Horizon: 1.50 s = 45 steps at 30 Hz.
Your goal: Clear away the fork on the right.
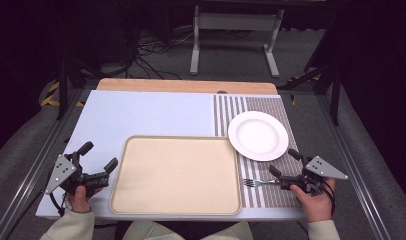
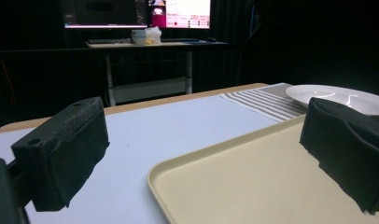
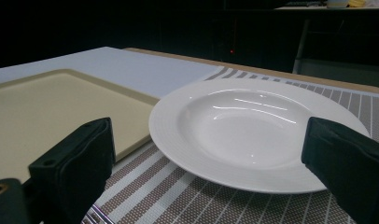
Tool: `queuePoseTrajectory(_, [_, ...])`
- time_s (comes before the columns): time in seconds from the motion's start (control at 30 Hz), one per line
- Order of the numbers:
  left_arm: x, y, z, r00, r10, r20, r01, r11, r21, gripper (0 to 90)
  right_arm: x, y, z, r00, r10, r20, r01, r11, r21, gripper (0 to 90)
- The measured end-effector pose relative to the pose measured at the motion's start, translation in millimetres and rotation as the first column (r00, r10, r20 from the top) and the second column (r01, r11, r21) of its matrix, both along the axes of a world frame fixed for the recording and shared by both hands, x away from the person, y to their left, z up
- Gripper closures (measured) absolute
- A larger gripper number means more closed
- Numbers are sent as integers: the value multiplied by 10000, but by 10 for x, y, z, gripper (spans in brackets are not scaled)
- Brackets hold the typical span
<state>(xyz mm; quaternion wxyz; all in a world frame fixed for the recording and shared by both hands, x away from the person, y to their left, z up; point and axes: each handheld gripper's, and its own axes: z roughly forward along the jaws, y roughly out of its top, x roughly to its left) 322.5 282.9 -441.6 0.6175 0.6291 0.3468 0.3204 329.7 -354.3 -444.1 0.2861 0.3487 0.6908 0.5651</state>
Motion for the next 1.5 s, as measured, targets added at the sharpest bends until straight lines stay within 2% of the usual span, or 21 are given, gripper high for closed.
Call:
queuePoseTrajectory(0.37, [-1, -10, 3, 10000, 5, 30, -5, 10000, 52, 14, -23, 11, 26, 9996, 284, 4, -284, 9996, -60, 30])
queuePoseTrajectory(0.6, [1, -3, 1, 10000, 24, -11, -24, 10000, -63, 14, -40, -6, 42, 9997, 228, -40, -227, 9996, 188, 55])
queuePoseTrajectory(0.93, [-10, -6, 4, 10000, 33, -2, -33, 10000, 28, 14, -38, -10, 47, 9994, 313, -172, -307, 9990, 338, 55])
queuePoseTrajectory(1.1, [-15, -13, 0, 10000, 55, -25, -55, 10000, 27, 15, 32, 30, 148, 9986, 517, -105, -513, 9981, 343, 55])
queuePoseTrajectory(1.2, [-18, -15, 1, 10000, 60, 3, -60, 10000, 60, 14, 68, 57, 218, 9979, 641, -96, -634, 9961, 609, 55])
queuePoseTrajectory(1.33, [-19, -16, -1, 10000, 59, -16, -59, 10000, 68, 15, 111, 77, 274, 9971, 756, -111, -751, 9965, 374, 54])
queuePoseTrajectory(1.5, [-22, -14, -1, 10000, 44, -36, -43, 10000, 71, 14, 148, 104, 329, 9923, 1160, -425, -1162, 9932, -33, 40])
